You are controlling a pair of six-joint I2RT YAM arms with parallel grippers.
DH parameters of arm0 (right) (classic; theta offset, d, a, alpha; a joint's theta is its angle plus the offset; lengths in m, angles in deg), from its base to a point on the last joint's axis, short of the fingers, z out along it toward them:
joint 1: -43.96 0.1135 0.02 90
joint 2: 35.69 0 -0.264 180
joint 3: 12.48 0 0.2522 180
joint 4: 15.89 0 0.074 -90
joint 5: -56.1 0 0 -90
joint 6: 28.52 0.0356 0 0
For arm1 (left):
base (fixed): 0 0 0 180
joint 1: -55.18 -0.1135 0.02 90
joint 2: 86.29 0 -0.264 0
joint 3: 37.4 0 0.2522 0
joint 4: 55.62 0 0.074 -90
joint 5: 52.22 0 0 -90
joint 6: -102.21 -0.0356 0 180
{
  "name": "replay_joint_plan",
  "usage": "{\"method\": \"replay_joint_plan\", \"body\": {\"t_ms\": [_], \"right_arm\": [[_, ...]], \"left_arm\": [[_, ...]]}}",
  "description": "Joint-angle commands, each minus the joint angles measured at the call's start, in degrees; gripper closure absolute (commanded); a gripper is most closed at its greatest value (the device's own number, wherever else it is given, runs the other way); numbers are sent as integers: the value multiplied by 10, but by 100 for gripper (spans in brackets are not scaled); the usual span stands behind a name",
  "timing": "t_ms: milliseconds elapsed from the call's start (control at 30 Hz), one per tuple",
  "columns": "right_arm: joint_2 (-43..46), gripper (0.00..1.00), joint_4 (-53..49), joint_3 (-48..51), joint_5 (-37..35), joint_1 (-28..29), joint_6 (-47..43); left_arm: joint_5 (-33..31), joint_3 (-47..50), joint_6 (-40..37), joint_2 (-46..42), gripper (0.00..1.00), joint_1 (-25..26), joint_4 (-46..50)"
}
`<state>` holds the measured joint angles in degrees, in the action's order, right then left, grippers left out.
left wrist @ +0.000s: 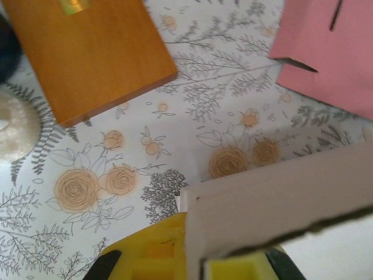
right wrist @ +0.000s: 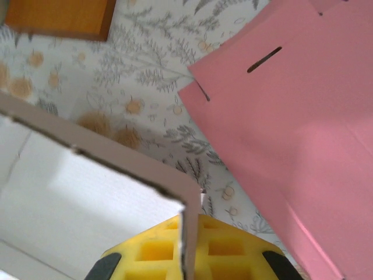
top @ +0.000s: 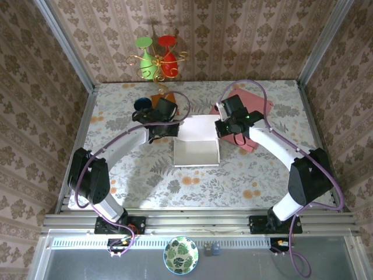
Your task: Fold the paper box
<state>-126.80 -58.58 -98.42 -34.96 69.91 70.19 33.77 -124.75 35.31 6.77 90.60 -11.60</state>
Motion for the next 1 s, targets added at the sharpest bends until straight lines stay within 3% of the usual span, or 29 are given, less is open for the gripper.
{"method": "replay_joint_plan", "body": {"t_ms": [0, 133, 467, 700, 967], "right_arm": [[5, 100, 59, 5, -65, 31, 100], [4, 100, 96, 15, -92, 51, 119], [-9, 100, 183, 50, -82, 65, 156], [10, 100, 307, 130, -73, 70, 161], [19, 100, 390, 191, -61, 78, 147]], "left_arm": [[11, -1, 49, -10, 100, -4, -25], [15, 15, 56, -15, 100, -10, -43], [-5, 61, 50, -41, 100, -18, -111], [-7, 195, 47, -97, 100, -19, -312], [32, 285, 43, -117, 100, -18, -424]]}}
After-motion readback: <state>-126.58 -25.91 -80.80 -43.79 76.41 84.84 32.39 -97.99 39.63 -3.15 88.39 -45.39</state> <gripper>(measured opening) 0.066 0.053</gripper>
